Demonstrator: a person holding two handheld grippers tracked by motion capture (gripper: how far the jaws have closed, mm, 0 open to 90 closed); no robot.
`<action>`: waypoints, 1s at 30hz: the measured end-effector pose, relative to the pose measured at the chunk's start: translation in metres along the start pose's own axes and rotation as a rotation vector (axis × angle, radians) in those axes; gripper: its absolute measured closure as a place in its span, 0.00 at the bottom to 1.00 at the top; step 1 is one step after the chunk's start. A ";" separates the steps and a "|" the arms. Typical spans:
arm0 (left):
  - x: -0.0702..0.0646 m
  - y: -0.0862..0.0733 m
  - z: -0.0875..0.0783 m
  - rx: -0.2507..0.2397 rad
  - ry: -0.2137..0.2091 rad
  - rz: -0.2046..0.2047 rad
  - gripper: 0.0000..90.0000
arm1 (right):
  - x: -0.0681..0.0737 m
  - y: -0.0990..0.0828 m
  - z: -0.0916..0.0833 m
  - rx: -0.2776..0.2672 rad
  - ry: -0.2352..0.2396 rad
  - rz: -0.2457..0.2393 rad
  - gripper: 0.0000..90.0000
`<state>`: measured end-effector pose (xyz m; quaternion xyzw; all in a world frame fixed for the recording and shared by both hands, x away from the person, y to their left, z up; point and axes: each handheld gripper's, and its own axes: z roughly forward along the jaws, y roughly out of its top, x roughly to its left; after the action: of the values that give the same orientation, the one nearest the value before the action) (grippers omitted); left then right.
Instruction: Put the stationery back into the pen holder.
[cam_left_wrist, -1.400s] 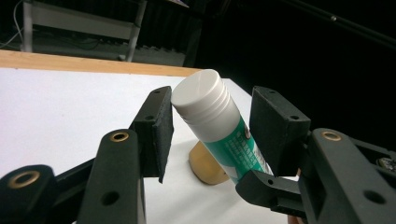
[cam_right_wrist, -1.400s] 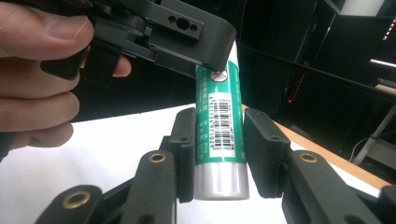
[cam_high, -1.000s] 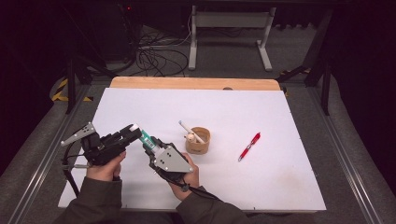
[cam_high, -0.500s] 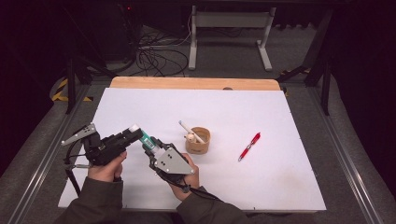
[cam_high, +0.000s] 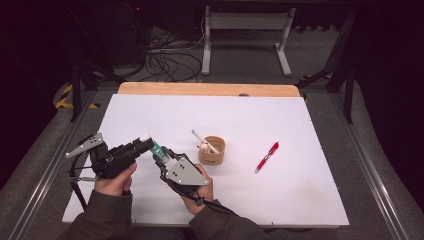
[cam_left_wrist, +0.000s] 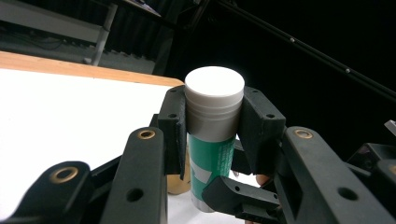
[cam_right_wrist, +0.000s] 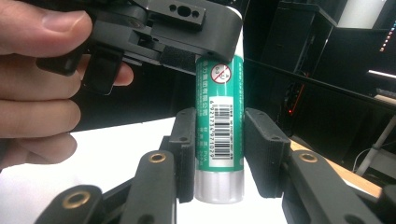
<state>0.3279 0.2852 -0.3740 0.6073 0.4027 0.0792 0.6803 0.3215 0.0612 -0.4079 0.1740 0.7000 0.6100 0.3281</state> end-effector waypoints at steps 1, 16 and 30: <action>-0.001 0.000 0.000 0.000 0.004 0.002 0.72 | 0.000 0.000 0.000 0.001 0.002 0.004 0.74; -0.006 -0.001 0.002 0.009 0.053 0.074 0.72 | -0.007 0.001 -0.001 0.024 0.036 0.037 0.67; -0.018 -0.005 0.013 0.041 0.111 0.180 0.72 | -0.031 -0.003 -0.013 0.103 0.078 0.121 0.48</action>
<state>0.3221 0.2635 -0.3713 0.6496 0.3849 0.1652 0.6344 0.3363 0.0309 -0.4029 0.2086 0.7311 0.5980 0.2536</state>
